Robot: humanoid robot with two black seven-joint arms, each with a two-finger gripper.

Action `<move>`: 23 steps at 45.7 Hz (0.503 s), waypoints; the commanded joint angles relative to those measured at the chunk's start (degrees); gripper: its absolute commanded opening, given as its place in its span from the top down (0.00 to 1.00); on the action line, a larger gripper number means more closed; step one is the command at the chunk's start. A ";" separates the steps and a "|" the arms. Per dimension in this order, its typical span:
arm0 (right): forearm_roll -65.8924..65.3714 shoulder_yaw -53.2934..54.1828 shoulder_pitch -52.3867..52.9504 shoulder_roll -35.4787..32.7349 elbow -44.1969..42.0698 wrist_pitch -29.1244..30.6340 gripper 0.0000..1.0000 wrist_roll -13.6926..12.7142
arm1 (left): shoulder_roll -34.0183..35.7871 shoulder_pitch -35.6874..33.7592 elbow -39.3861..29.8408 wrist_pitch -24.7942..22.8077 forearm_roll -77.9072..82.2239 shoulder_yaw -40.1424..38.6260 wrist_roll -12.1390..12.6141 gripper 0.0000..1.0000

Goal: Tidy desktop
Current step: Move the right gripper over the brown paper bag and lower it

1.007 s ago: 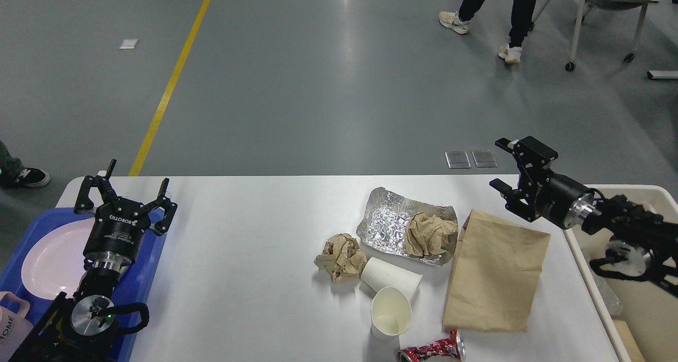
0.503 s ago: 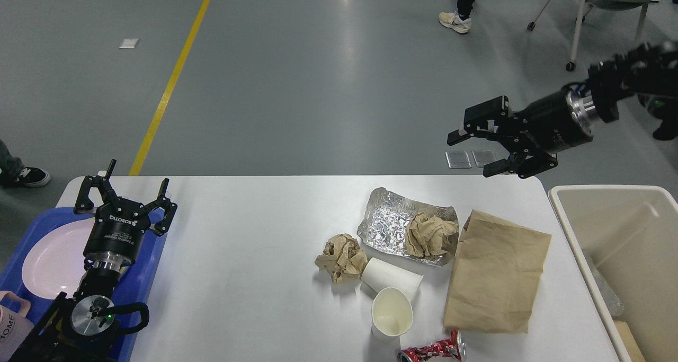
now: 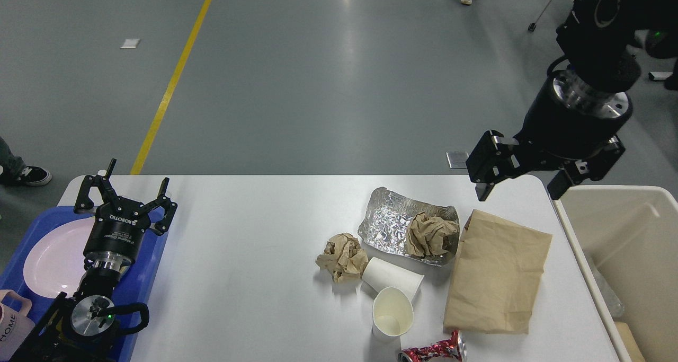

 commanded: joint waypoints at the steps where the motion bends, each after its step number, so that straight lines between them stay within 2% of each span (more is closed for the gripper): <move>1: 0.25 -2.16 1.90 -0.15 5.03 -3.98 0.00 -0.59 | 0.00 0.00 0.00 0.02 0.00 0.00 0.07 0.03; 11: 0.95 -9.28 1.90 -0.76 5.91 -10.66 0.00 -2.69 | 0.00 0.00 0.00 0.02 0.00 0.00 0.07 0.03; 23: 0.78 -9.82 -1.34 -4.45 6.44 -10.84 0.00 -2.69 | 0.09 0.00 0.00 -0.07 0.00 0.00 -0.02 0.03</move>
